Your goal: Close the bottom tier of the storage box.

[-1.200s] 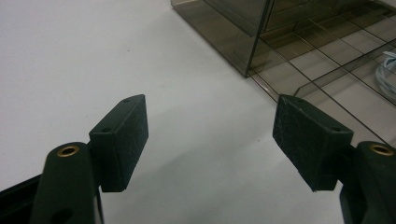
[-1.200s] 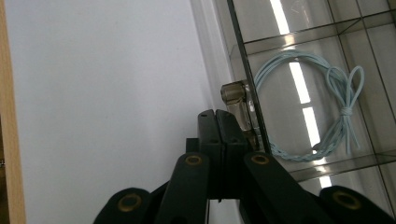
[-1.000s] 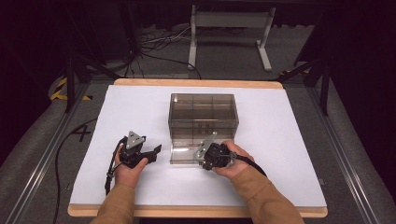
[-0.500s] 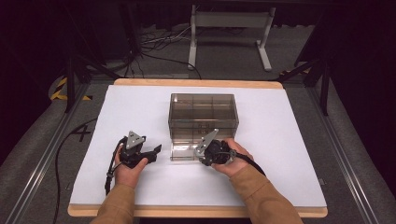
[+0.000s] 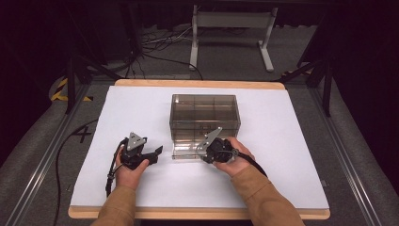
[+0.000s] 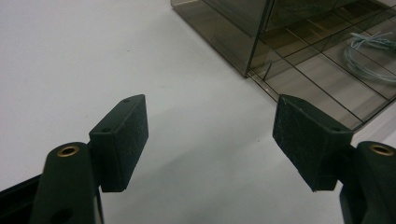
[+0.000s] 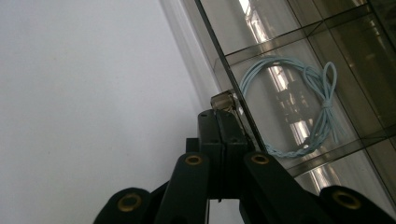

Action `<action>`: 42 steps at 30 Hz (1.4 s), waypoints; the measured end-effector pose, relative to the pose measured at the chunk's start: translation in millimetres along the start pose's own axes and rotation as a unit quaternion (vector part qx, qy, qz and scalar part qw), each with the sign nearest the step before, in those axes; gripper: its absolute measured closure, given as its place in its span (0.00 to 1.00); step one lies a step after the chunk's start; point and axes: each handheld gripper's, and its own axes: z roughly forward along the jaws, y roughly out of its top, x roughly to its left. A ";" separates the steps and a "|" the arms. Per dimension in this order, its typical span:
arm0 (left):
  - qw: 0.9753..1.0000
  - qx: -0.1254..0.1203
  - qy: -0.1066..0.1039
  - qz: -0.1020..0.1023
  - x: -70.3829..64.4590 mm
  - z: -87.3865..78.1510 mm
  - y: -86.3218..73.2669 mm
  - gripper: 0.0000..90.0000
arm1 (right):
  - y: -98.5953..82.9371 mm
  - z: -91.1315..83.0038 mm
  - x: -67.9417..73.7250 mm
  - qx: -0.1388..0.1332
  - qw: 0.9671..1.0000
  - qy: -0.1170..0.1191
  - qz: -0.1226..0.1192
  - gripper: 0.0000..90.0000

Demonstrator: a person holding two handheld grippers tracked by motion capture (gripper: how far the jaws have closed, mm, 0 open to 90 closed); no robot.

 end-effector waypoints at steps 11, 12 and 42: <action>1.000 0.001 0.000 0.001 -0.1 -0.1 0.1 0.31 | 0.7 3.0 -5.8 -0.022 1.000 -0.015 0.014 1.00; 1.000 0.001 0.000 0.001 -0.1 -0.1 0.1 0.31 | 0.8 3.3 -6.1 -0.023 0.999 -0.016 0.016 1.00; 1.000 0.001 0.001 0.001 -0.4 0.0 0.1 0.31 | -2.2 12.0 -26.8 -0.087 0.993 -0.060 0.050 1.00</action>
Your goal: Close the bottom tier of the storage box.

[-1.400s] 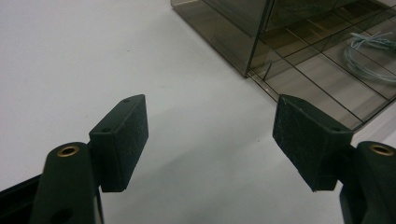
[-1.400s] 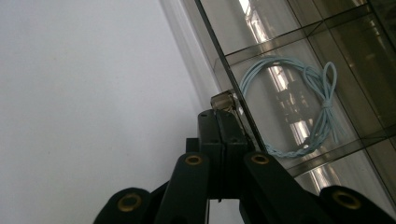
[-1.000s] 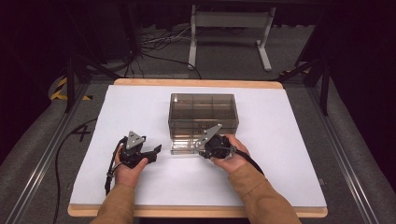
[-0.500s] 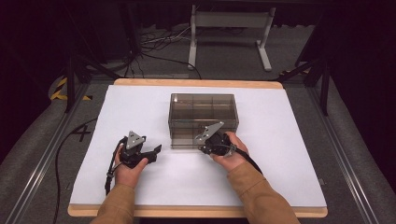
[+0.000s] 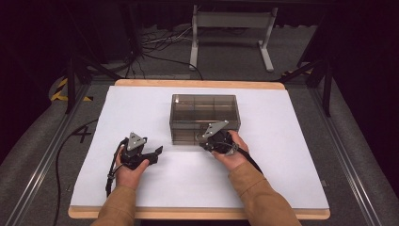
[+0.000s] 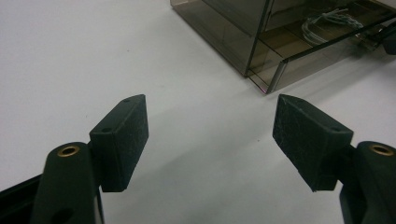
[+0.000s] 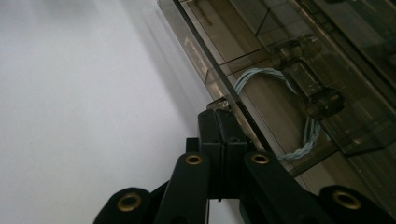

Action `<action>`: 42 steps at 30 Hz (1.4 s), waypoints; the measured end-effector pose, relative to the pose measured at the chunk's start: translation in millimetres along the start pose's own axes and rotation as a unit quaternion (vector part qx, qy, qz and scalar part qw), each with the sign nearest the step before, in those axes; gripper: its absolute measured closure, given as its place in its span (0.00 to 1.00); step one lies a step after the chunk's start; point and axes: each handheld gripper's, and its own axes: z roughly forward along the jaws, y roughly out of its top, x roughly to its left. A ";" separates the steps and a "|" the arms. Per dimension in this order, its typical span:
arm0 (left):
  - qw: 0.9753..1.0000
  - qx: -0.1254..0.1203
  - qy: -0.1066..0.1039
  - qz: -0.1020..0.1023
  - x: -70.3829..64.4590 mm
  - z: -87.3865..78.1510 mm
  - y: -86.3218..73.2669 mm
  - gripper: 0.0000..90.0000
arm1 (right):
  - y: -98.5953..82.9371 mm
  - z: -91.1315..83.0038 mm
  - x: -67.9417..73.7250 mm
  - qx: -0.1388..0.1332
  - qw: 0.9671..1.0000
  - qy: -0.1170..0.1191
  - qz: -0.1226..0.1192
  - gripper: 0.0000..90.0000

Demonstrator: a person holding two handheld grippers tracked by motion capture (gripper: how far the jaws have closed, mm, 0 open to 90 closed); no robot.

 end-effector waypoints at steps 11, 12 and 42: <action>1.000 0.001 0.000 0.001 -0.2 0.3 0.0 0.31 | -0.9 3.5 -6.4 -0.019 1.000 -0.012 0.019 1.00; 1.000 0.001 0.000 0.001 -0.2 0.3 0.0 0.31 | -0.6 3.9 -6.8 -0.019 1.000 -0.015 0.016 1.00; 1.000 0.002 -0.001 0.002 -0.1 0.3 0.2 0.31 | 2.6 5.5 -10.9 -0.035 0.998 -0.043 0.030 1.00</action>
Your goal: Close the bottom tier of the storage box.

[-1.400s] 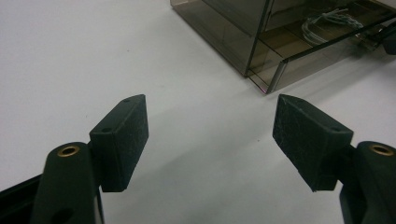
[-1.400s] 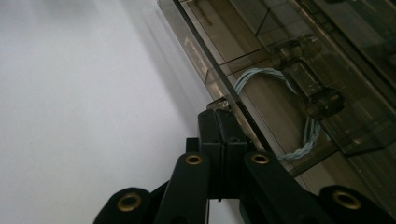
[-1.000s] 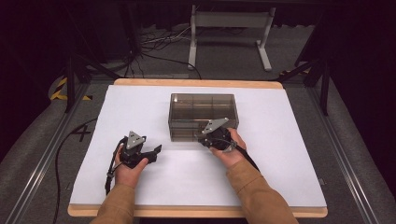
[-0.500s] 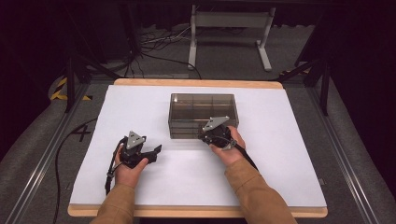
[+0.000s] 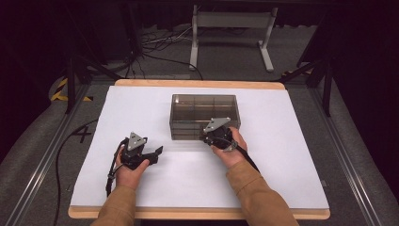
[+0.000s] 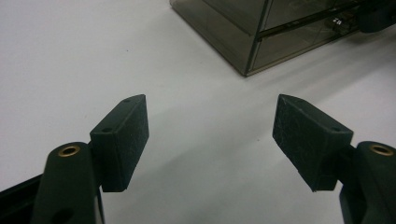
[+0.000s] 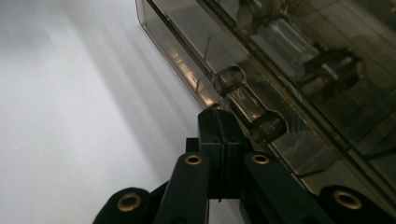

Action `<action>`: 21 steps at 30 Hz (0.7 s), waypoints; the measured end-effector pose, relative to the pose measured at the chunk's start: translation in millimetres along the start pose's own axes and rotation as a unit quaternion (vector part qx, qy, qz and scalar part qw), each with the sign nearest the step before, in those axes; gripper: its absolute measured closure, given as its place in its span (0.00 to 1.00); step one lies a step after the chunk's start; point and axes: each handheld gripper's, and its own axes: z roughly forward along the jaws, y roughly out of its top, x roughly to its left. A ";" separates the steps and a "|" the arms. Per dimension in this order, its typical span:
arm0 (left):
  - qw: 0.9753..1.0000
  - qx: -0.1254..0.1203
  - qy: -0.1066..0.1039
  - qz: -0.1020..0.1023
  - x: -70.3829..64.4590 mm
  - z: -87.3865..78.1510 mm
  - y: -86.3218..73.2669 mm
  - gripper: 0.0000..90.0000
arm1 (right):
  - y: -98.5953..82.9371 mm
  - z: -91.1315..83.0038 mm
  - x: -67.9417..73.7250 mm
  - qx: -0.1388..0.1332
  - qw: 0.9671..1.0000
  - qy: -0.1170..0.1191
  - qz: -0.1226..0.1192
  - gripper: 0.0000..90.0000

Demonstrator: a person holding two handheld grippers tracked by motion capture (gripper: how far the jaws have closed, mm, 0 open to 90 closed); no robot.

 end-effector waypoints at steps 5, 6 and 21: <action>1.000 0.000 0.001 0.000 -0.1 0.1 0.0 0.31 | 4.6 -5.7 2.3 -0.010 1.000 0.006 -0.007 1.00; 1.000 0.000 0.001 0.000 -0.1 0.1 0.0 0.31 | 5.4 -6.8 2.8 -0.010 1.000 0.006 -0.007 1.00; 1.000 0.000 0.000 0.001 -0.3 0.1 0.0 0.31 | 11.3 -33.2 4.4 -0.047 0.998 0.049 0.000 0.82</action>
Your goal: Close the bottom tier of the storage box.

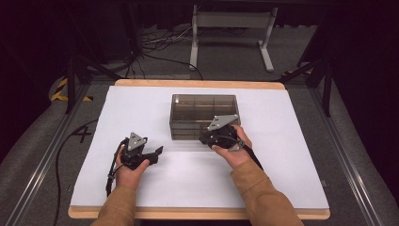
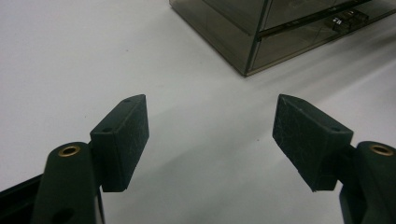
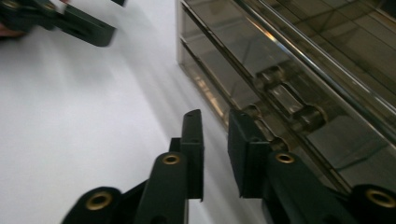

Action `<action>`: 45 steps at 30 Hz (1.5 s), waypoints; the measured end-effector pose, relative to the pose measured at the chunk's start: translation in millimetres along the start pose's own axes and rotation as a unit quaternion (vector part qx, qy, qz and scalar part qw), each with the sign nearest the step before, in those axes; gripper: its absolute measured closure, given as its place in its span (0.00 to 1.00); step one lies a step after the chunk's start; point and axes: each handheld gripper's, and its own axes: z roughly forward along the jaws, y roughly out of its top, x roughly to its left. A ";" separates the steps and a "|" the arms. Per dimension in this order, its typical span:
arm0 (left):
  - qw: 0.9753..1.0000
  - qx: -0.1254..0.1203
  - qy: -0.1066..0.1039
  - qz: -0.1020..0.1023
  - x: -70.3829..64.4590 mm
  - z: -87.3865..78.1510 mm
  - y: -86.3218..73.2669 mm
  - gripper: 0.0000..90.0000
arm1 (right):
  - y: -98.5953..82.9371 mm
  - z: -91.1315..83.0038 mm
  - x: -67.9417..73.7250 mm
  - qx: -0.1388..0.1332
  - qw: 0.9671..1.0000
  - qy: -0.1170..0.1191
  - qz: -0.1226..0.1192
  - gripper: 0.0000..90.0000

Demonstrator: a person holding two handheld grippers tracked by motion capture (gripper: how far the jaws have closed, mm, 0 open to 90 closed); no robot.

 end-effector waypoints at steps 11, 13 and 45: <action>1.000 0.002 -0.001 -0.001 0.5 0.0 0.2 0.31 | -5.6 -25.5 0.1 -0.028 0.999 0.044 -0.014 0.61; 1.000 0.002 -0.002 -0.001 0.6 0.1 0.2 0.31 | -8.2 -31.5 -0.1 -0.025 0.999 0.043 -0.017 0.60; 1.000 0.002 -0.001 -0.002 0.5 0.4 0.2 0.31 | -67.2 -96.2 -24.1 -0.016 0.998 -0.037 0.040 0.54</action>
